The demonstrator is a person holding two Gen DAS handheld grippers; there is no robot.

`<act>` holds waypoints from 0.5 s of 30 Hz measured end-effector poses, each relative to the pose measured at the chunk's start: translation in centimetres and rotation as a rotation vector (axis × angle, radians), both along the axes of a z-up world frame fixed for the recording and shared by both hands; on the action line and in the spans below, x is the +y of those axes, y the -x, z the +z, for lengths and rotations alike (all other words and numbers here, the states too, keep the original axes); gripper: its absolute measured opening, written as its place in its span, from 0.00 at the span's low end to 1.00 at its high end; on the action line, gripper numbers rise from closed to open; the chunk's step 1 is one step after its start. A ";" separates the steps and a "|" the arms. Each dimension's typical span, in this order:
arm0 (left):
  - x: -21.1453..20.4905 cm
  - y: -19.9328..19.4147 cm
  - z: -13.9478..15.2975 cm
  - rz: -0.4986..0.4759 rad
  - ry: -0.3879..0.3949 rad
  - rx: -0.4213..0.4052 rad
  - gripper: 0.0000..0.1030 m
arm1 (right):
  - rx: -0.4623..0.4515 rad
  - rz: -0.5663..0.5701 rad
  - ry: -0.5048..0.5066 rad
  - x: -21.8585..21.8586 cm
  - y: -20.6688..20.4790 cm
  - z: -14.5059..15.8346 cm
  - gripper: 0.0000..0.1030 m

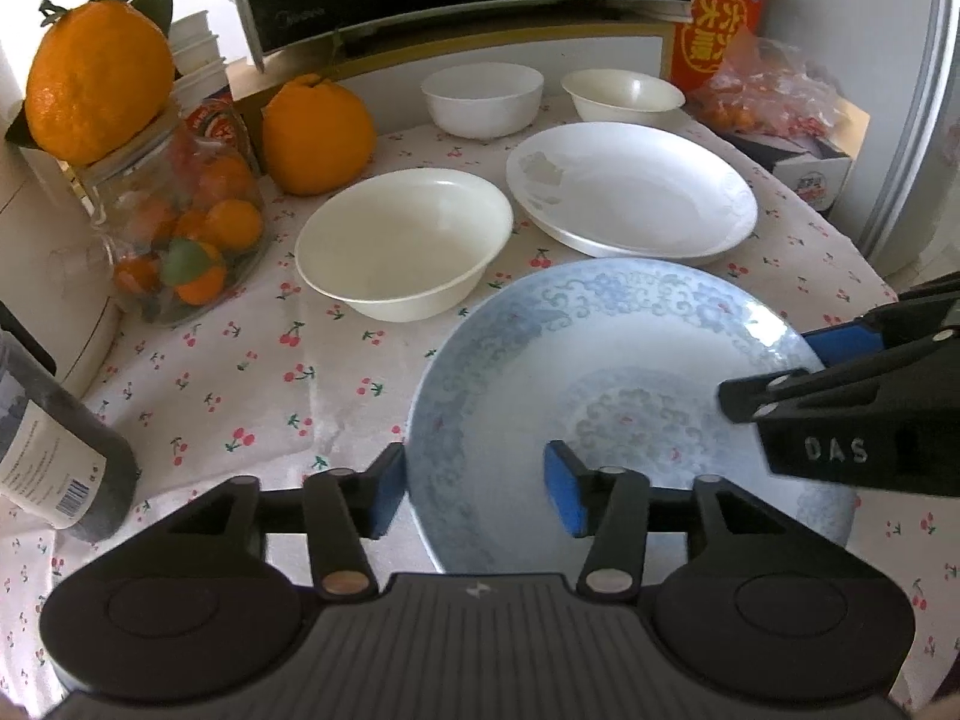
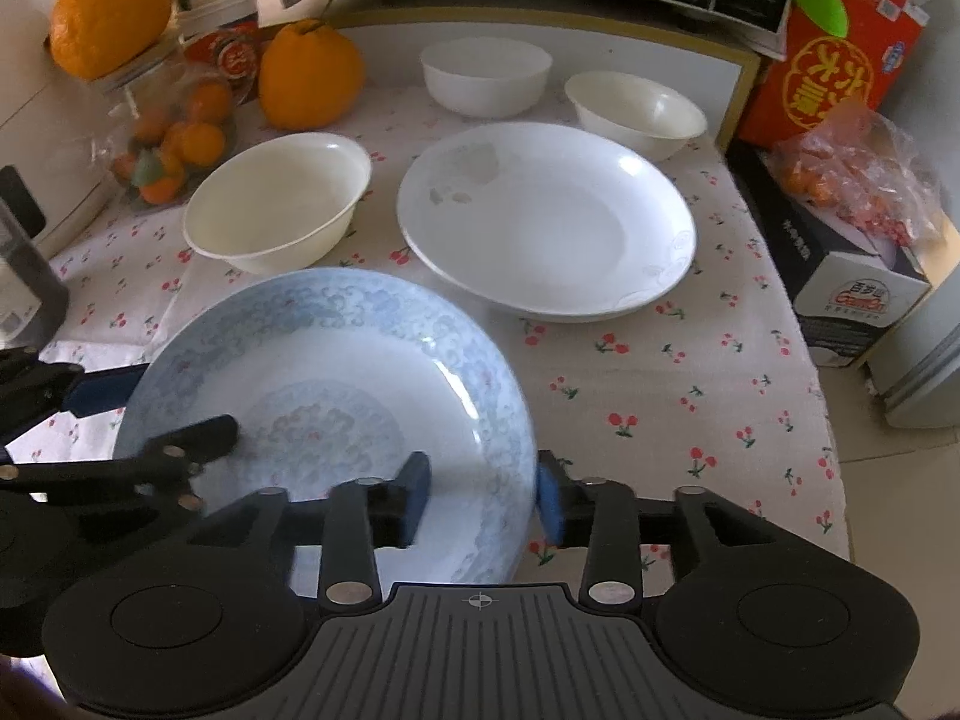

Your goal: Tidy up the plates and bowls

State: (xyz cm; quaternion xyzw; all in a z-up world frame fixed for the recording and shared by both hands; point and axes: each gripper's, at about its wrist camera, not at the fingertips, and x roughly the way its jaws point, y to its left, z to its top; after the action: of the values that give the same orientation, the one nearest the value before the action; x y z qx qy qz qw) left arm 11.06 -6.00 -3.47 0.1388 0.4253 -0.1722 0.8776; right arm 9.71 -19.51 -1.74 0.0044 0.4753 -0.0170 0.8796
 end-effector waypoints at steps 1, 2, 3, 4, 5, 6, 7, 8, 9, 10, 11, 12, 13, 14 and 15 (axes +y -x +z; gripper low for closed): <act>0.0 0.0 0.0 -0.002 -0.001 0.003 0.53 | 0.003 0.007 -0.003 0.1 0.0 0.0 0.52; 0.0 0.0 0.0 -0.002 -0.002 0.004 0.57 | 0.002 0.011 -0.005 0.1 0.1 0.1 0.56; 0.0 -0.1 -0.1 0.001 -0.006 0.005 0.60 | 0.001 0.012 -0.003 0.1 0.1 0.2 0.58; 0.0 -0.1 -0.1 0.004 -0.009 0.008 0.62 | 0.000 0.012 0.003 0.0 0.2 0.3 0.61; 0.2 -0.2 -0.1 0.007 -0.010 0.011 0.66 | 0.000 0.011 0.006 -0.1 0.2 0.4 0.63; 0.2 -0.3 0.0 0.012 -0.007 0.017 0.68 | 0.000 0.009 0.004 -0.2 0.2 0.4 0.68; 0.4 -0.4 0.0 0.018 0.000 0.026 0.69 | 0.002 0.006 -0.001 -0.4 0.1 0.5 0.71; 0.5 -0.5 0.1 0.025 0.010 0.033 0.71 | 0.005 0.000 -0.008 -0.6 0.1 0.6 0.72; 0.7 -0.7 0.2 0.034 0.022 0.039 0.73 | 0.007 -0.005 -0.013 -0.9 0.1 0.8 0.73; 0.9 -0.8 0.3 0.045 0.033 0.044 0.75 | 0.009 -0.009 -0.018 -1.1 0.0 0.9 0.74; 1.0 -0.8 0.4 0.055 0.042 0.046 0.77 | 0.007 -0.013 -0.021 -1.3 -0.1 1.2 0.75; 1.1 -1.0 0.5 0.066 0.051 0.049 0.79 | 0.003 -0.017 -0.023 -1.5 -0.1 1.4 0.78; 1.2 -1.1 0.6 0.077 0.059 0.050 0.80 | -0.004 -0.021 -0.023 -1.7 -0.1 1.6 0.80; 1.3 -1.2 0.8 0.089 0.068 0.051 0.82 | -0.011 -0.026 -0.023 -1.9 -0.2 1.9 0.81; 1.4 -1.3 0.9 0.100 0.076 0.051 0.83 | -0.018 -0.031 -0.023 -2.2 -0.2 2.1 0.82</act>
State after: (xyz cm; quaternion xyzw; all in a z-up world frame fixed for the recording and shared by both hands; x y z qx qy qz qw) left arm 12.32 -4.62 -2.53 0.0796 0.4471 -0.1473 0.8787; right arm 9.95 -21.66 0.37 0.0219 0.4676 -0.0252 0.8833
